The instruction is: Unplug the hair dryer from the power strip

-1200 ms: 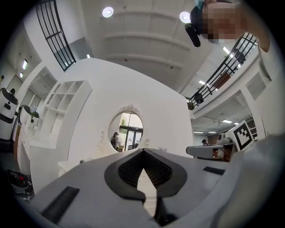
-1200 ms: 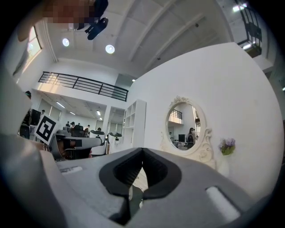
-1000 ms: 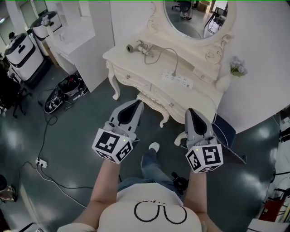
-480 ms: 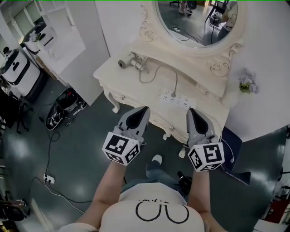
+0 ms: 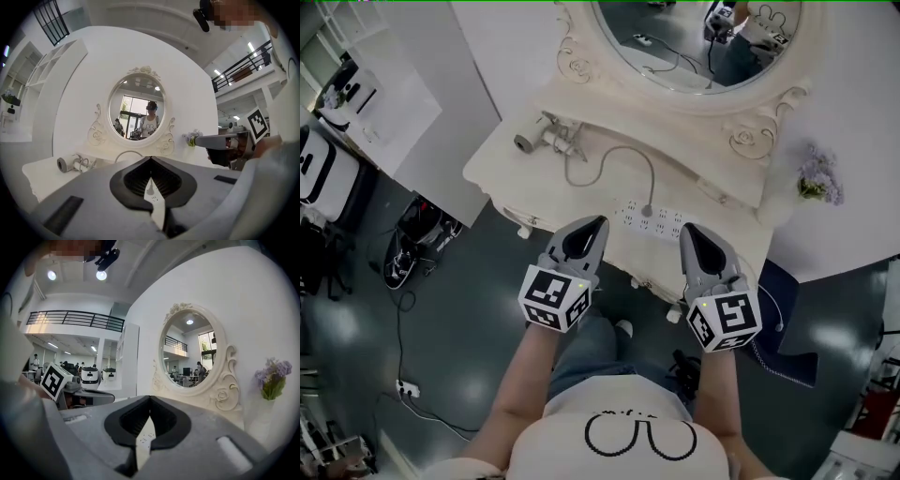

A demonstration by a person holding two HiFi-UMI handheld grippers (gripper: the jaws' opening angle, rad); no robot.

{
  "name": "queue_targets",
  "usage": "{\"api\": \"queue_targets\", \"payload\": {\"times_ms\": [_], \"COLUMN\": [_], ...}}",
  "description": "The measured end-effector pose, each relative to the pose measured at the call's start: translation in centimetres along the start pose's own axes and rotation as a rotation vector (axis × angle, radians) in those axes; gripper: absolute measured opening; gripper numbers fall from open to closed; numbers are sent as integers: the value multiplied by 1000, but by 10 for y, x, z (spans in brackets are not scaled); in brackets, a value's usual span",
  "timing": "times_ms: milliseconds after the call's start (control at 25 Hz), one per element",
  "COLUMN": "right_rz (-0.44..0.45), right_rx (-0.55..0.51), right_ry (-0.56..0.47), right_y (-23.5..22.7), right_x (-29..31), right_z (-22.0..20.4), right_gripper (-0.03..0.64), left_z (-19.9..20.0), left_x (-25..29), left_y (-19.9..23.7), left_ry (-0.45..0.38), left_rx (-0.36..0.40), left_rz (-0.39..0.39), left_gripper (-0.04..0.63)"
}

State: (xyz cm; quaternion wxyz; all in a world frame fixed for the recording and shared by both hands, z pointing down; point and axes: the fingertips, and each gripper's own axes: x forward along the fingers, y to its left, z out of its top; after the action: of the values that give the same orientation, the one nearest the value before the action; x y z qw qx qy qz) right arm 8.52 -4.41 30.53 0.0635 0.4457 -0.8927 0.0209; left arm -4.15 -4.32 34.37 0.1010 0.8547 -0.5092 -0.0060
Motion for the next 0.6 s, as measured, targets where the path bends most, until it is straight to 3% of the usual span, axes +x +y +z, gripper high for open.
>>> {"api": "queue_targets", "payload": {"times_ms": [120, 240, 320, 600], "right_rz": [-20, -45, -55, -91], "right_rx": [5, 17, 28, 78], "right_ry": [27, 61, 86, 187], "right_y": [-8, -16, -20, -34], "right_x": [18, 35, 46, 76], "right_z": [-7, -15, -21, -60], "right_gripper": [0, 0, 0, 0], "left_z": [-13, -29, -41, -94], "left_x": [22, 46, 62, 105], "left_y": [8, 5, 3, 10], "left_ry": [47, 113, 164, 290], "left_rx": [7, 26, 58, 133], "left_rz": [-73, -202, -272, -399], "left_gripper": [31, 190, 260, 281]}}
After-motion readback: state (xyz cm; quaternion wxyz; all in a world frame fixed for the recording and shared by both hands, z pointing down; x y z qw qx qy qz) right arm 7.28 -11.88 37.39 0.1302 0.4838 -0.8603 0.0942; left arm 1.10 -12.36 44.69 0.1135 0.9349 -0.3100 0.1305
